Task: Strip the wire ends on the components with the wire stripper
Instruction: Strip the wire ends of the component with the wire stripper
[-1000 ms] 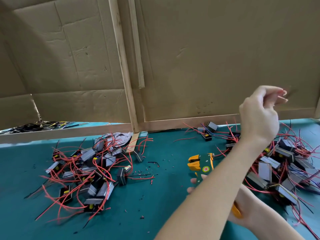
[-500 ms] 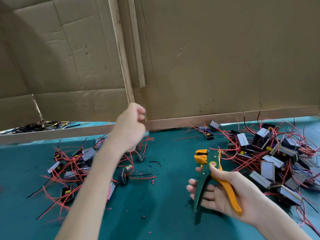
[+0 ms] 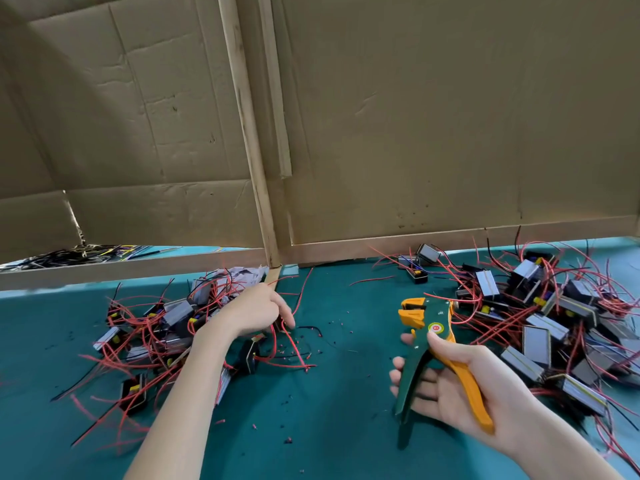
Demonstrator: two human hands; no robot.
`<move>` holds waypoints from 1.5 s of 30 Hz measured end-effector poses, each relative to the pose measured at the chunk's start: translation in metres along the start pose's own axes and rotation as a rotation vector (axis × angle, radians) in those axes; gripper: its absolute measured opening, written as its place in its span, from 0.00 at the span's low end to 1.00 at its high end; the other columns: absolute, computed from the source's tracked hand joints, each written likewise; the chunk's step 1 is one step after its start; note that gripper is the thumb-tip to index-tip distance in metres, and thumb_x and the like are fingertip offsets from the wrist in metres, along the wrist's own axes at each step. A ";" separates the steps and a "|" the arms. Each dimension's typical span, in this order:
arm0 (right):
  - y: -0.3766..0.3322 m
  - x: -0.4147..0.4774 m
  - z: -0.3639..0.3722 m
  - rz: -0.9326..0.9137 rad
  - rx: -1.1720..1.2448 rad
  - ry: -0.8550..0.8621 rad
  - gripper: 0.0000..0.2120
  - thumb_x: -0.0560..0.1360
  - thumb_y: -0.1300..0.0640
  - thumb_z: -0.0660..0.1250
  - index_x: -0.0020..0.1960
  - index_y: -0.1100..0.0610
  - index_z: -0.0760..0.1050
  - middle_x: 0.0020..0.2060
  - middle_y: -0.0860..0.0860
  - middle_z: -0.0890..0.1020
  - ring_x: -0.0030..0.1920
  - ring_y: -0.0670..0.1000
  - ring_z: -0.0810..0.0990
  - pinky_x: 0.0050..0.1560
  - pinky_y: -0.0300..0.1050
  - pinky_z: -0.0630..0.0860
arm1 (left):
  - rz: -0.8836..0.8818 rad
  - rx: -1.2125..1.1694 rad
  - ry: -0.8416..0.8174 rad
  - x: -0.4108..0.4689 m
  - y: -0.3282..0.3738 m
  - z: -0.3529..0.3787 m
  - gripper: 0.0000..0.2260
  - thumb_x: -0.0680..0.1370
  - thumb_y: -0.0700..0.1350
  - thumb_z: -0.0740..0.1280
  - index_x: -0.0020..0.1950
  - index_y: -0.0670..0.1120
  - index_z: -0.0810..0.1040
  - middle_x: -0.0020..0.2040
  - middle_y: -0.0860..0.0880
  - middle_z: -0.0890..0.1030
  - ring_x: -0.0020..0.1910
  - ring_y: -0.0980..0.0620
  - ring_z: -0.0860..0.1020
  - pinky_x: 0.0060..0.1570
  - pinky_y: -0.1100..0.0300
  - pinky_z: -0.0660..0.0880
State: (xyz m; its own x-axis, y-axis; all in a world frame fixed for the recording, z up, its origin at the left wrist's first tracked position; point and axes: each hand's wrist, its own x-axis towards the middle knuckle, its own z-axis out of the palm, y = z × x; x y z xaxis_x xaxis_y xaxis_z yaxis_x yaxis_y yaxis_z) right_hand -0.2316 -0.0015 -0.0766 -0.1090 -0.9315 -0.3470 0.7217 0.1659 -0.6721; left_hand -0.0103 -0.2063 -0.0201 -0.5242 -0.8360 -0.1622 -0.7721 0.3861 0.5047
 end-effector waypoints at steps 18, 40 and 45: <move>0.000 -0.012 0.013 -0.016 -0.086 0.005 0.19 0.75 0.54 0.65 0.63 0.61 0.77 0.41 0.66 0.82 0.39 0.66 0.83 0.38 0.59 0.82 | 0.158 -0.153 0.448 0.008 0.013 0.028 0.10 0.79 0.43 0.65 0.40 0.42 0.80 0.39 0.51 0.82 0.42 0.50 0.80 0.47 0.60 0.73; -0.008 -0.039 0.031 -0.323 -0.241 -0.336 0.27 0.65 0.54 0.79 0.63 0.54 0.78 0.39 0.65 0.78 0.40 0.63 0.80 0.46 0.62 0.78 | 0.654 -0.544 0.300 -0.066 0.105 -0.005 0.03 0.74 0.39 0.72 0.42 0.47 0.84 0.38 0.49 0.84 0.37 0.54 0.78 0.40 0.59 0.75; -0.006 -0.042 0.031 -0.346 -0.253 -0.338 0.21 0.70 0.59 0.69 0.63 0.55 0.78 0.39 0.65 0.78 0.39 0.64 0.80 0.44 0.61 0.78 | 0.671 -0.628 0.279 -0.064 0.108 0.001 0.04 0.75 0.40 0.72 0.41 0.49 0.83 0.33 0.57 0.81 0.32 0.63 0.74 0.34 0.72 0.69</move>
State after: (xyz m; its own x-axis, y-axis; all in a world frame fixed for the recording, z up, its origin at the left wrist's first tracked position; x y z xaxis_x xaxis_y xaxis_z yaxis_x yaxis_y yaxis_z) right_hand -0.2097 0.0263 -0.0378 -0.0549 -0.9907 0.1243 0.4910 -0.1352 -0.8606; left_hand -0.0608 -0.1105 0.0437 -0.6194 -0.6112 0.4927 0.0337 0.6063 0.7945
